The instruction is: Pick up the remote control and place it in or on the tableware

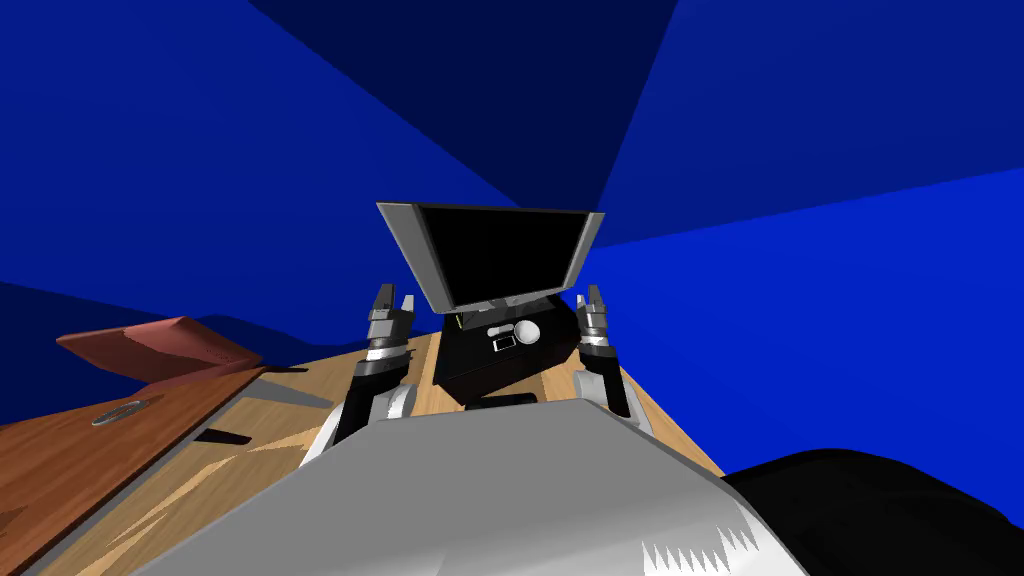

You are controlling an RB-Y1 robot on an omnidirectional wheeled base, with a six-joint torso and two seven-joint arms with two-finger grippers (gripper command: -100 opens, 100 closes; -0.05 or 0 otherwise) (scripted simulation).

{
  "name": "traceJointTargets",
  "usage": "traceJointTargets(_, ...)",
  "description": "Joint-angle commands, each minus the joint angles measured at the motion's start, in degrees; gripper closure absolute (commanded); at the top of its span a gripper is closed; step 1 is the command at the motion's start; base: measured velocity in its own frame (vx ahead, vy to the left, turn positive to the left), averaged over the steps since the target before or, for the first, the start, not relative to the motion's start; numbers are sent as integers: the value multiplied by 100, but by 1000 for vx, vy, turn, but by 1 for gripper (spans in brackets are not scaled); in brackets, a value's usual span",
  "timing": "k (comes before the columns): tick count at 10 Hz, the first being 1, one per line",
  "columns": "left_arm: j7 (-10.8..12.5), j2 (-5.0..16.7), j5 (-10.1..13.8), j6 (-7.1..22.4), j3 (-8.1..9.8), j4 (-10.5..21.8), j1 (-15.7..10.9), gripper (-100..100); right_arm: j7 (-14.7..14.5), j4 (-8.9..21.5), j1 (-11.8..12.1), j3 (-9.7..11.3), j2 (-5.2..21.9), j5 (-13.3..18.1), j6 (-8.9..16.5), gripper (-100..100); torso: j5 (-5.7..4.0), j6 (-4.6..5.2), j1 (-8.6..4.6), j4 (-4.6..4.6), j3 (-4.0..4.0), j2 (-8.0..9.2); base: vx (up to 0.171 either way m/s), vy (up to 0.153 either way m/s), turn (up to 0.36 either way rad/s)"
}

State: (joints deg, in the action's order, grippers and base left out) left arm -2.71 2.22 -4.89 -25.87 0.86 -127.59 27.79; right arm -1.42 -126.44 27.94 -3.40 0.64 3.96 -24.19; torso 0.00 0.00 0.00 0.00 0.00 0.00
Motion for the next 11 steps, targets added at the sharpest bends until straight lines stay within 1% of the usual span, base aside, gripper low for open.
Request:
traceJointTargets(1,0,0,0,0,0,0,0,0,51,100,-60,38,165,100,11,-100,0,0,0,0,0,0,-23,14,226)
traceJointTargets(4,0,0,0,0,-1,0,-1,0,177,357,-201,136,514,352,40,-100,2,-4,10,3,7,12,-39,29,324)
traceJointTargets(7,0,0,0,0,-1,0,-1,0,369,768,-400,280,1000,737,85,-100,4,-4,19,3,7,13,-40,52,384)
traceJointTargets(8,0,0,0,0,-1,0,-2,0,369,768,-400,280,1000,737,85,-100,5,-4,19,3,8,14,-24,25,210)
traceJointTargets(9,0,0,0,0,0,0,0,0,445,940,-474,338,1189,893,102,-100,3,4,9,3,7,13,-16,33,208)
traceJointTargets(11,0,0,0,0,-1,0,-1,0,614,1300,-622,471,1542,1238,138,-100,3,-4,12,2,4,7,-19,46,463)
